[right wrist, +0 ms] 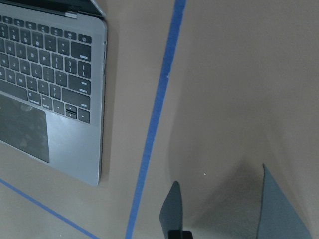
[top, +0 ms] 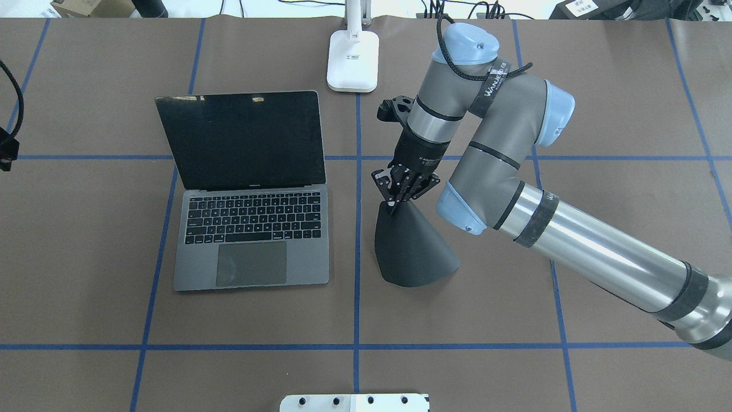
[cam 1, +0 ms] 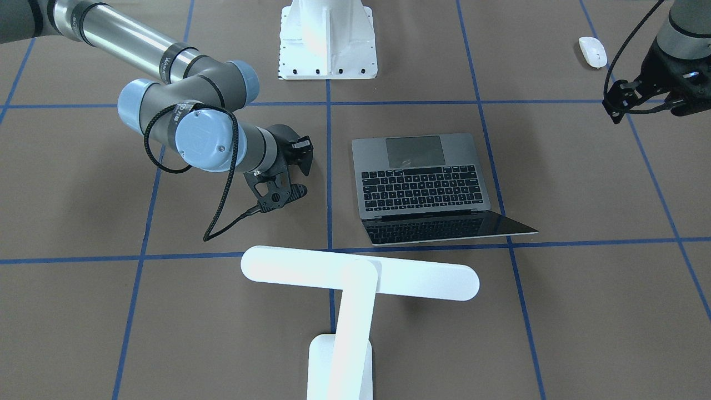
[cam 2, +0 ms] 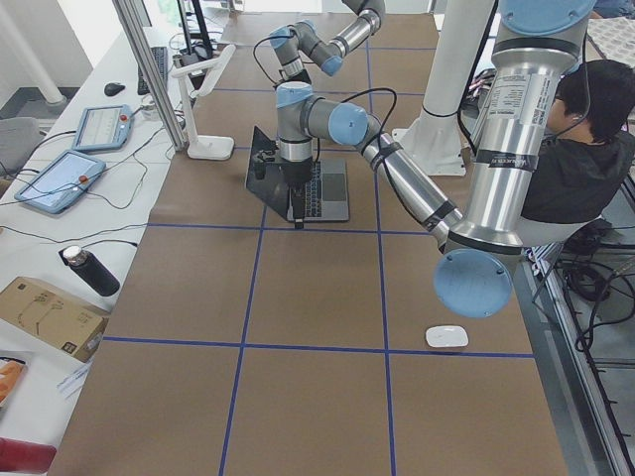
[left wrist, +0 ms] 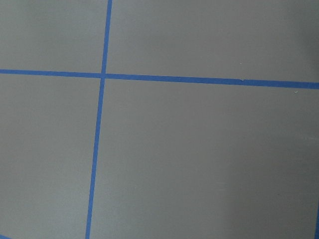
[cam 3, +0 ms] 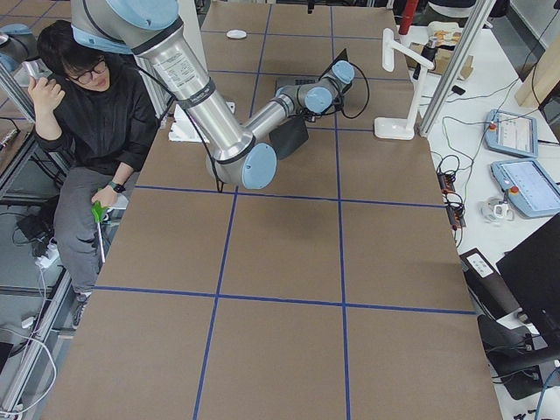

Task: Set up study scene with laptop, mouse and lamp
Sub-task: 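Lower the hanging black mouse pad beside the laptop with the right gripper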

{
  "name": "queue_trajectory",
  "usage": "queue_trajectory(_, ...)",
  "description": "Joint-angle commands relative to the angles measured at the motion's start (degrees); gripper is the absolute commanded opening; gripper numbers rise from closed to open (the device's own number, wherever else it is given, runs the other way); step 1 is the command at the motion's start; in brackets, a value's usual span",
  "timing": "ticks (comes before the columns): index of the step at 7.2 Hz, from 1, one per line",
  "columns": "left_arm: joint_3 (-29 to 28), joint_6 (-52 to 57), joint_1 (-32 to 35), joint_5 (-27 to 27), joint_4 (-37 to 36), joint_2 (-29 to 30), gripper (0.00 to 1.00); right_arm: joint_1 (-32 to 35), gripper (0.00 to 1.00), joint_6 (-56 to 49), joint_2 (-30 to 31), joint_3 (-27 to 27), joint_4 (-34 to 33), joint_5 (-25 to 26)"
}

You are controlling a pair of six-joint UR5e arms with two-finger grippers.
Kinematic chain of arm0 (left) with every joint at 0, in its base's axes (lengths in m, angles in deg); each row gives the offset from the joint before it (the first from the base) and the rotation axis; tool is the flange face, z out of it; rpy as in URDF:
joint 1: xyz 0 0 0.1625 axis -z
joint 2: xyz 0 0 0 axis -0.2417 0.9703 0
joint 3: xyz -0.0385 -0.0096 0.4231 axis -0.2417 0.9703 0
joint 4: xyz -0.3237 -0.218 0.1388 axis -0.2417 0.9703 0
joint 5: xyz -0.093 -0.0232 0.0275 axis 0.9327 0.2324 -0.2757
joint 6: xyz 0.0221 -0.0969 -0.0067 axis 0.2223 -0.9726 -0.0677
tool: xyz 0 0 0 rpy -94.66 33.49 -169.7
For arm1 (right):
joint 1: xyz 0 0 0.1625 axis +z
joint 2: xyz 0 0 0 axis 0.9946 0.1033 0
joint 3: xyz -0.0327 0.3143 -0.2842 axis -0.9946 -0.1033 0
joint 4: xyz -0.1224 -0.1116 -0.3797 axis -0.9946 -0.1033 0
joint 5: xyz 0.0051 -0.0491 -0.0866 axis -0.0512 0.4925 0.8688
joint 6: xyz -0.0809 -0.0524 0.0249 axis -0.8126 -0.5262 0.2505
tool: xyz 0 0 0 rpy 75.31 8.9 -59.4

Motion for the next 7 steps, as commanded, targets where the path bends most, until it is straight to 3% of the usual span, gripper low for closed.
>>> queue_trajectory(1,-0.19,0.00,0.23,0.00,0.00,0.09,1.00,0.13,0.00,0.09,-2.11,-3.62,2.52,1.17)
queue_trajectory(6,-0.10,0.00,0.41,0.00,-0.09,0.09,1.00,-0.13,0.00,2.37,-3.51,-5.11,2.71,5.82)
queue_trajectory(7,-0.10,-0.09,0.41,0.00,-0.09,0.09,1.00,-0.57,0.00,2.81,-3.60,-7.12,6.71,6.62)
